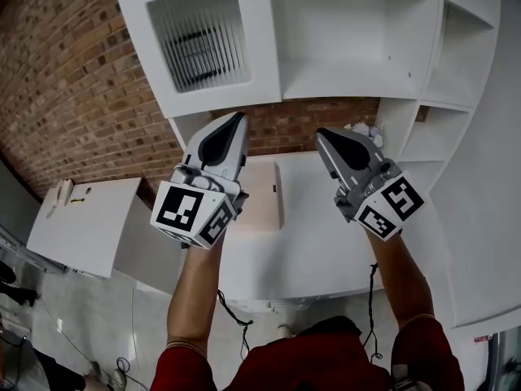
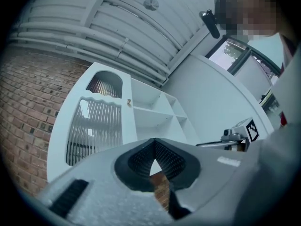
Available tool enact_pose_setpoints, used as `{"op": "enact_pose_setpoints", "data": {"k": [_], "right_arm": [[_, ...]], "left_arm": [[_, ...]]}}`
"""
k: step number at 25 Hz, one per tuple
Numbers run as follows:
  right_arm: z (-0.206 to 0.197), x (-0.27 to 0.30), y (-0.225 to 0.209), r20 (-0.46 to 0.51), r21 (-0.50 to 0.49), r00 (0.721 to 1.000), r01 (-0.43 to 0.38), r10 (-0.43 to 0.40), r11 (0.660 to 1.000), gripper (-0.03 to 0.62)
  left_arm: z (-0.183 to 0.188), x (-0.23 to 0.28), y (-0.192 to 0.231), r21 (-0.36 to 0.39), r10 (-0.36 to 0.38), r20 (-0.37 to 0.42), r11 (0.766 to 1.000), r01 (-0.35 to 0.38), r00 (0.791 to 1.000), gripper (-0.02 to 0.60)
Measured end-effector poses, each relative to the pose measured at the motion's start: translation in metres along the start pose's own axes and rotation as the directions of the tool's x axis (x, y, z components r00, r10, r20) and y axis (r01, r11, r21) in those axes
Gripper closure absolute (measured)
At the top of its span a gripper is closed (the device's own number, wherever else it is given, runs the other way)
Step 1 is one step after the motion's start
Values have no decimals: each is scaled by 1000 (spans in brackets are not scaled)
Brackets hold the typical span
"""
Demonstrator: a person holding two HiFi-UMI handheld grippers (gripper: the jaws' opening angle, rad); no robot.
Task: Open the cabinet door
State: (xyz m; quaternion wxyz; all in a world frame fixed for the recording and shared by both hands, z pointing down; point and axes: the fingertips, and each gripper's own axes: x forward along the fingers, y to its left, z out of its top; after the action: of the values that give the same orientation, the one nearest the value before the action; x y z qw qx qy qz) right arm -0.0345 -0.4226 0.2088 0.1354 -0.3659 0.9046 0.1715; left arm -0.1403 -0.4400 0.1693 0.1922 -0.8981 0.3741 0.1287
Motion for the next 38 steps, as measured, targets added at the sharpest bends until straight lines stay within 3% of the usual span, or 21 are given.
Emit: {"op": "enact_pose_setpoints", "data": {"k": [11, 17, 24, 30, 38], "right_arm": [[16, 24, -46, 22, -31, 998, -60, 61, 998, 582], [26, 18, -71, 37, -59, 996, -77, 79, 995, 582], [26, 2, -97, 37, -83, 996, -80, 83, 993, 582], [18, -4, -113, 27, -104, 996, -87, 90, 991, 582], [9, -11, -124, 14, -124, 994, -102, 105, 987, 582]], "left_arm": [[38, 76, 29, 88, 34, -16, 996, -32, 999, 581], [59, 117, 58, 113, 112, -22, 988, -109, 993, 581], [96, 166, 94, 196, 214, 8, 958, -211, 977, 520], [116, 193, 115, 286, 293, 28, 914, -289, 956, 469], [123, 220, 121, 365, 334, 10, 876, -314, 943, 445]]}}
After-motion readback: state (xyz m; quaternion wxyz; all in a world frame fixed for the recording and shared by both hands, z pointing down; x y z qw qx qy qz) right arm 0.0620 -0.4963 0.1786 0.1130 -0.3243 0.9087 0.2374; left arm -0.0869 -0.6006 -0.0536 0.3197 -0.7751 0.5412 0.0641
